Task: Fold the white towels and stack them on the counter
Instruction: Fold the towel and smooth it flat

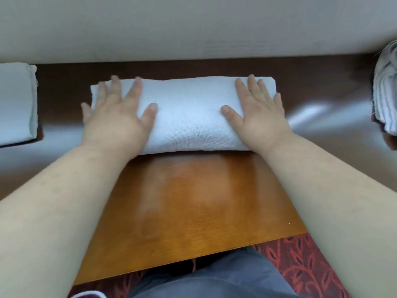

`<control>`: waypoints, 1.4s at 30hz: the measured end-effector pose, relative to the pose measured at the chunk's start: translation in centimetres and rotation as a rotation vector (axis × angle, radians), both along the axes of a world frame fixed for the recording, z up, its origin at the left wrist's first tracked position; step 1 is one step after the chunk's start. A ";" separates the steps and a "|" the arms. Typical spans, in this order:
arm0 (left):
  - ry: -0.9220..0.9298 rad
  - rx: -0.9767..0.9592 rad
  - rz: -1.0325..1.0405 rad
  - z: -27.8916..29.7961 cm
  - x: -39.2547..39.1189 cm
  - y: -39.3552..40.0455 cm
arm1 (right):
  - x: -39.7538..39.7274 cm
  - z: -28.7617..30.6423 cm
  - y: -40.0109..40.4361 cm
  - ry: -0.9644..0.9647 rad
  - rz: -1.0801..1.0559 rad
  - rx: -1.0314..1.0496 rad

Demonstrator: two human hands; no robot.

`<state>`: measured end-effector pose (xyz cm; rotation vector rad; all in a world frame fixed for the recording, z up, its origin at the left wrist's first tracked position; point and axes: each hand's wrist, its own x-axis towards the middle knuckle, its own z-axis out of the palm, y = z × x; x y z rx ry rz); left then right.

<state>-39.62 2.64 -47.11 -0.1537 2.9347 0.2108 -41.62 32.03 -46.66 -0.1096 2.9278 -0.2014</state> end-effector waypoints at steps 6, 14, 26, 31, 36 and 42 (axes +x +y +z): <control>-0.034 0.132 0.048 -0.2 0.1 -1.2 | -0.1 0.1 0.6 -0.037 -0.015 -0.030; 0.054 0.048 -0.010 -0.3 1.1 -0.5 | 0.7 0.3 -0.3 -0.014 -0.056 -0.103; -0.147 0.647 0.805 0.1 1.3 -2.2 | -0.8 1.2 3.9 -0.297 -0.944 -0.834; -0.269 1.117 0.934 1.5 1.1 -2.5 | -1.5 2.8 5.3 -0.591 -0.981 -1.137; -0.357 1.303 0.946 2.4 3.6 -2.4 | -1.3 3.8 6.0 -0.701 -0.890 -1.224; -0.242 1.332 0.933 6.2 6.1 -2.7 | -1.1 6.1 4.3 -0.636 -0.811 -1.240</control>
